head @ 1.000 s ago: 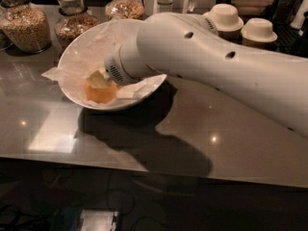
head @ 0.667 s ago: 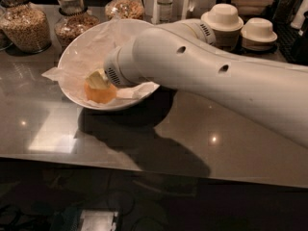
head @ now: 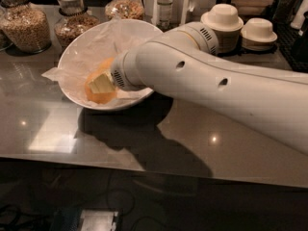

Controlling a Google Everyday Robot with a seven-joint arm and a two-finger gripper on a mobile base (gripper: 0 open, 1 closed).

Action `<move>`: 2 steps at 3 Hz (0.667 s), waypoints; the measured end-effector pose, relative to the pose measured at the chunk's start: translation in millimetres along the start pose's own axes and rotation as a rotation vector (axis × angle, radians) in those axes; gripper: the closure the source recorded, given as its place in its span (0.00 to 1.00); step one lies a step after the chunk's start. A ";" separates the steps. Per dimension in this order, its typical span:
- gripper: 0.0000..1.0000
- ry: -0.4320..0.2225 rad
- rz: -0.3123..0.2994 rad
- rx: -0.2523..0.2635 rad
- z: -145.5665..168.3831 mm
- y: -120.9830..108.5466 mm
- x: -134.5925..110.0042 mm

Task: Pick orange from white bowl

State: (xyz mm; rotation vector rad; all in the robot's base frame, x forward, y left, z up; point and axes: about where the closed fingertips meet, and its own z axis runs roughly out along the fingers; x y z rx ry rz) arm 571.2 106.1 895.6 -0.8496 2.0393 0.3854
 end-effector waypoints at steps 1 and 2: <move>0.30 0.022 0.001 0.014 1.6 0.9 -0.6; 0.31 0.067 -0.032 0.045 3.8 7.5 -4.3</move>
Offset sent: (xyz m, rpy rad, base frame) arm -0.0003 0.0181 -0.0010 -0.1814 0.0106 -0.0361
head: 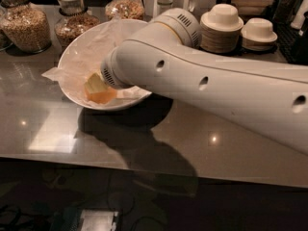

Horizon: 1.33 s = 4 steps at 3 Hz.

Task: Pick orange from white bowl

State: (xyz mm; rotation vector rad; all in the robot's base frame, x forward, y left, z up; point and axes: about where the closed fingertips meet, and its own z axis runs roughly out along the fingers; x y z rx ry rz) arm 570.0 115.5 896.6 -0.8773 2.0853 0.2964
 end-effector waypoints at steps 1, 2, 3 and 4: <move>0.32 0.059 -0.045 0.015 11.3 8.8 -1.4; 0.33 0.115 -0.063 0.009 25.0 12.7 2.2; 0.34 0.145 -0.058 0.003 31.6 11.7 5.2; 0.37 0.162 -0.046 0.000 33.1 9.4 6.9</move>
Offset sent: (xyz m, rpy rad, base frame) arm 0.0129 0.0302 -0.0381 -0.1772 0.1013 0.0363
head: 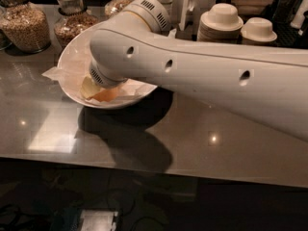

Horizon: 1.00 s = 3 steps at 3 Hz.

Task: Pick orange from white bowl

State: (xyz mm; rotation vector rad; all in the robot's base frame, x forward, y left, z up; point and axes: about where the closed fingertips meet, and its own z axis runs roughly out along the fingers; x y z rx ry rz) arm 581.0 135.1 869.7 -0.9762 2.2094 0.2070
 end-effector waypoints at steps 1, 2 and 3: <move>0.38 0.021 0.015 -0.008 3.5 -2.9 4.2; 0.40 0.042 0.027 -0.021 7.9 -5.4 8.9; 0.59 0.056 0.033 -0.037 12.0 -5.6 12.2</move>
Offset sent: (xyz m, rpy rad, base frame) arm 0.0158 -0.0125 -0.0832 -0.0141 0.2413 -0.0257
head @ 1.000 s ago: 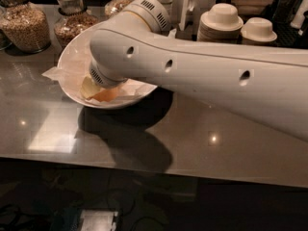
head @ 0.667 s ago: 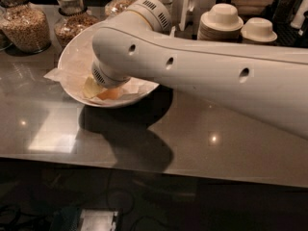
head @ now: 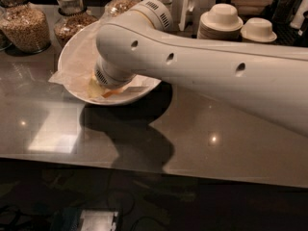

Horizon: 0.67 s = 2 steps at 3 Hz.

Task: Pick orange from white bowl

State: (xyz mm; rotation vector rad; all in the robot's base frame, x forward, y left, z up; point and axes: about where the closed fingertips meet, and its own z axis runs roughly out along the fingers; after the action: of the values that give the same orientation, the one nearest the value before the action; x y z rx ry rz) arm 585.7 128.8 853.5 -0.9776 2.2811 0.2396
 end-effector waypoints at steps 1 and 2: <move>0.82 0.002 0.000 -0.015 1.6 -0.1 0.9; 1.00 0.007 0.000 -0.026 1.9 2.0 1.8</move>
Offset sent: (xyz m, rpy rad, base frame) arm -0.0019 -0.0061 -0.0181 0.2529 -0.0219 0.1903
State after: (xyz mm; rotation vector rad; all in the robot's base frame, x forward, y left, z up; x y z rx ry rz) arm 584.2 129.9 850.7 -0.9934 2.2894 0.2670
